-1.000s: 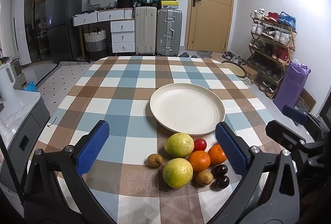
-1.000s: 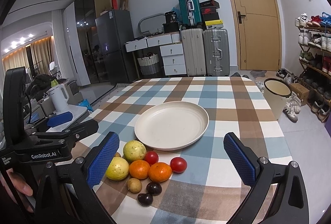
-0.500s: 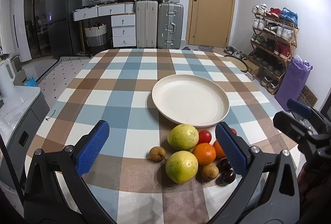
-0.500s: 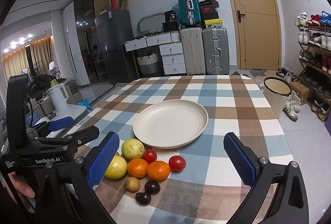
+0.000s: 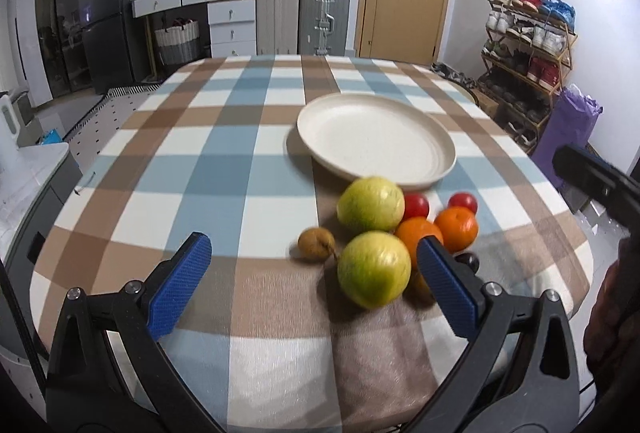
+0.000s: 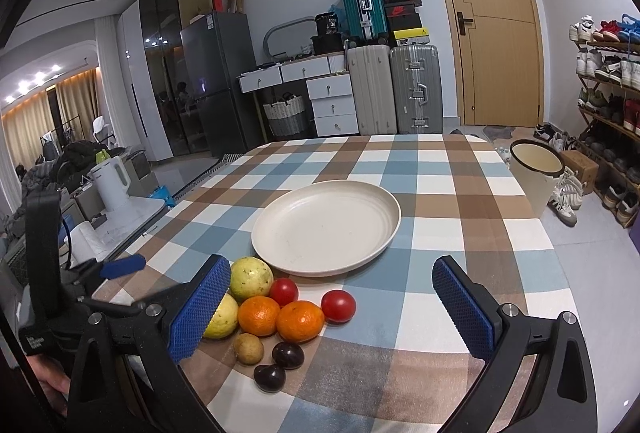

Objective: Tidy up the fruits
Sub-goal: 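Lower the left gripper onto the large green-yellow fruit and close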

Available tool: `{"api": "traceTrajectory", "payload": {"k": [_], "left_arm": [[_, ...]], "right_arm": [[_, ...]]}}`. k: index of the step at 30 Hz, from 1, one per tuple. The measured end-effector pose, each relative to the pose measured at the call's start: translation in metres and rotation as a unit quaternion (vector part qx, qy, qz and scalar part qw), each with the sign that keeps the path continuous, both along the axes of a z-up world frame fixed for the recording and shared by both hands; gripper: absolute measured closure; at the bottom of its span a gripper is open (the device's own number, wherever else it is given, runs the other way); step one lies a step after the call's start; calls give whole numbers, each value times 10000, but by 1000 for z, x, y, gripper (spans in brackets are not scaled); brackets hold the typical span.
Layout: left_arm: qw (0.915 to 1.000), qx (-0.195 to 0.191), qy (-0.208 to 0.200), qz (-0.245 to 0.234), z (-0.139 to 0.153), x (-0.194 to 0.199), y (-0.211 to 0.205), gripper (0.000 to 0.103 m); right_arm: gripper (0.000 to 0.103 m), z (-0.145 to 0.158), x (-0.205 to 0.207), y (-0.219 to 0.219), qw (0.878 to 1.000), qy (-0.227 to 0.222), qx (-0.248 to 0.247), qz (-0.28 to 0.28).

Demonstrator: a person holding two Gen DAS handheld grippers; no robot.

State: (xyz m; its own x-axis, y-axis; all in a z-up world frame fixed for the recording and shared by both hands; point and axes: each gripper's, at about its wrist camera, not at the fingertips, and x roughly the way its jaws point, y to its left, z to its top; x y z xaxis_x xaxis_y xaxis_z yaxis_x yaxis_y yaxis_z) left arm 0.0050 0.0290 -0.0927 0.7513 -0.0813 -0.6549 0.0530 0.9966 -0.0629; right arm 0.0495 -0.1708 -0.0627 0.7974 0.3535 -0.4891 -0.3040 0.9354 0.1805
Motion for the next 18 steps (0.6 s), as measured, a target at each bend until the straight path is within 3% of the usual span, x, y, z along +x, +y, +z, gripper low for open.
{"api": "traceTrajectory", "payload": {"k": [11, 18], "left_arm": [[9992, -213, 276, -206, -20, 17, -7, 2], [9965, -550, 490, -400, -27, 27, -9, 19]], "right_arm": [[0, -7, 2, 1, 9999, 121, 0, 50], [0, -13, 4, 0, 9995, 247, 91, 186]]}}
